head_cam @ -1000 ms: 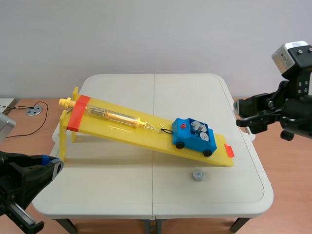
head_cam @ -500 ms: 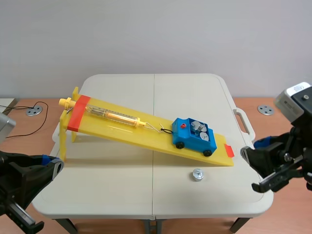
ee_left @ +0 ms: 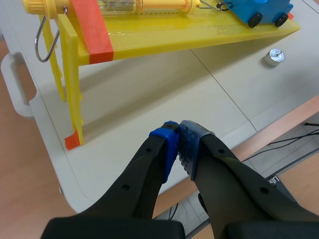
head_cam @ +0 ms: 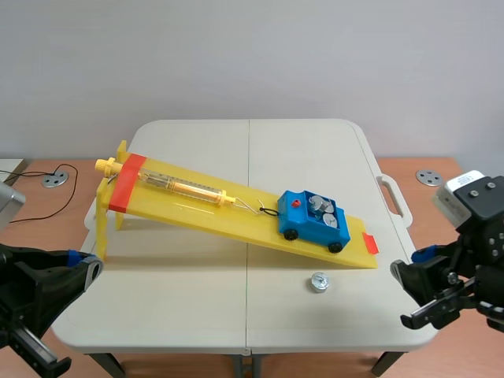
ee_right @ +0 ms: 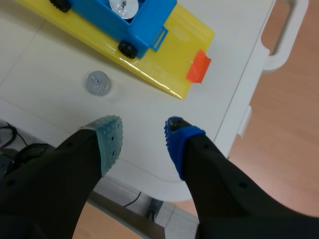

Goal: Place the four metal weights on the blue cart on the ramp.

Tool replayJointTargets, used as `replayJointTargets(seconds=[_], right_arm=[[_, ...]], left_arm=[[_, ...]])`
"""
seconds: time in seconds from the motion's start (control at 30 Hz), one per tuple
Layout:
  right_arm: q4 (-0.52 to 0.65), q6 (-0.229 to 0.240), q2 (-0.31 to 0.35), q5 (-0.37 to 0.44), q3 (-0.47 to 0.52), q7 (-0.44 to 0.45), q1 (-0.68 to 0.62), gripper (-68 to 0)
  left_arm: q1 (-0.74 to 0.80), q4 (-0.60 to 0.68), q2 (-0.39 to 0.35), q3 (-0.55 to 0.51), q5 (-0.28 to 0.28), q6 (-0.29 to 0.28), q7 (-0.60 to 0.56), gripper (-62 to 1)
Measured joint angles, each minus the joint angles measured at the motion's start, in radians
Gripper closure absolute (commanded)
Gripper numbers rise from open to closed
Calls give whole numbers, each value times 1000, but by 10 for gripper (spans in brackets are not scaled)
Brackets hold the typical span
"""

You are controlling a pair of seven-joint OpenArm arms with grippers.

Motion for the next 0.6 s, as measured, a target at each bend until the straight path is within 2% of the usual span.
replayJointTargets(seconds=[0.5,0.6], right_arm=[[-260,-5,-98,-179,-179,89,175,-220],[-287,-23,-113,-211,-199,112,191,-220]], left_arm=[[0,0,0,0,0,0,0,-38],[0,0,0,0,0,0,0,-38]])
